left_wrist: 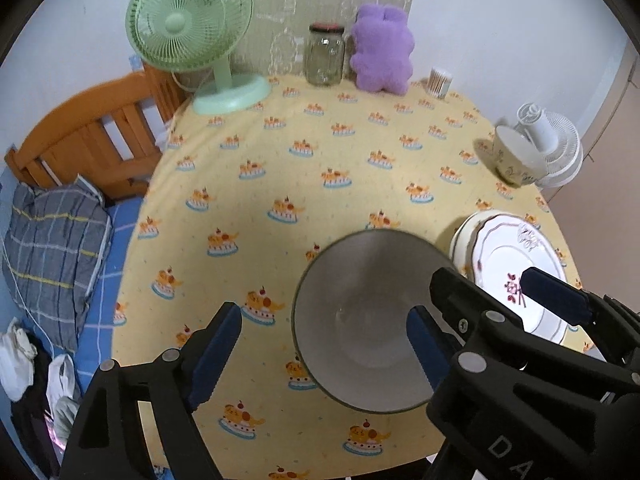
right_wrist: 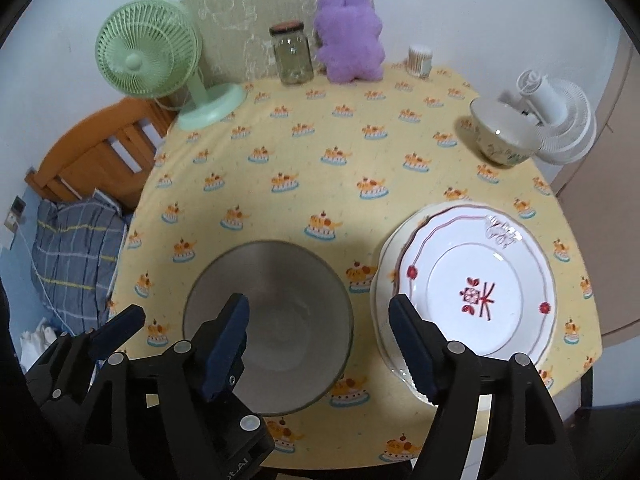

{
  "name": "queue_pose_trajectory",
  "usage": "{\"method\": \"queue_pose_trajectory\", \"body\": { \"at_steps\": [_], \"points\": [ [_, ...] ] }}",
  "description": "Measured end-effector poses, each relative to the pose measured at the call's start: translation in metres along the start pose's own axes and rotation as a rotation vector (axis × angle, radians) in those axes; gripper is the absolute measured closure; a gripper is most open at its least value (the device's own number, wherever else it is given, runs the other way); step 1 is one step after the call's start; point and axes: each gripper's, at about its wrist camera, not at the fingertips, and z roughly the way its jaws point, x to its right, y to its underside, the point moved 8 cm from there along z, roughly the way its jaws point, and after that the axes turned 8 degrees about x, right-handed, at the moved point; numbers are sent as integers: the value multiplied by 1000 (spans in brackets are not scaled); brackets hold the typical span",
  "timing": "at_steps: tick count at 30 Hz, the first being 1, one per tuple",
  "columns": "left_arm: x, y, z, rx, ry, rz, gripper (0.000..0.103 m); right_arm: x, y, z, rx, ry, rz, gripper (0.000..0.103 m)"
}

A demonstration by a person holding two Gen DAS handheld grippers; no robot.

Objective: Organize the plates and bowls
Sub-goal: 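Move both grippers to the white bowl beside the white fan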

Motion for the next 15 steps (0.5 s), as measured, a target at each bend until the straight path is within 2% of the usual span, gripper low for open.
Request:
{"method": "queue_pose_trajectory", "body": {
  "at_steps": [7,15],
  "points": [
    [5,-19,-21,59,11,8,17,0,-17,-25,60,3,13,27],
    [26,-39,-28,105,16,44,17,20,-37,-40,116,24,31,25]
  ]
}}
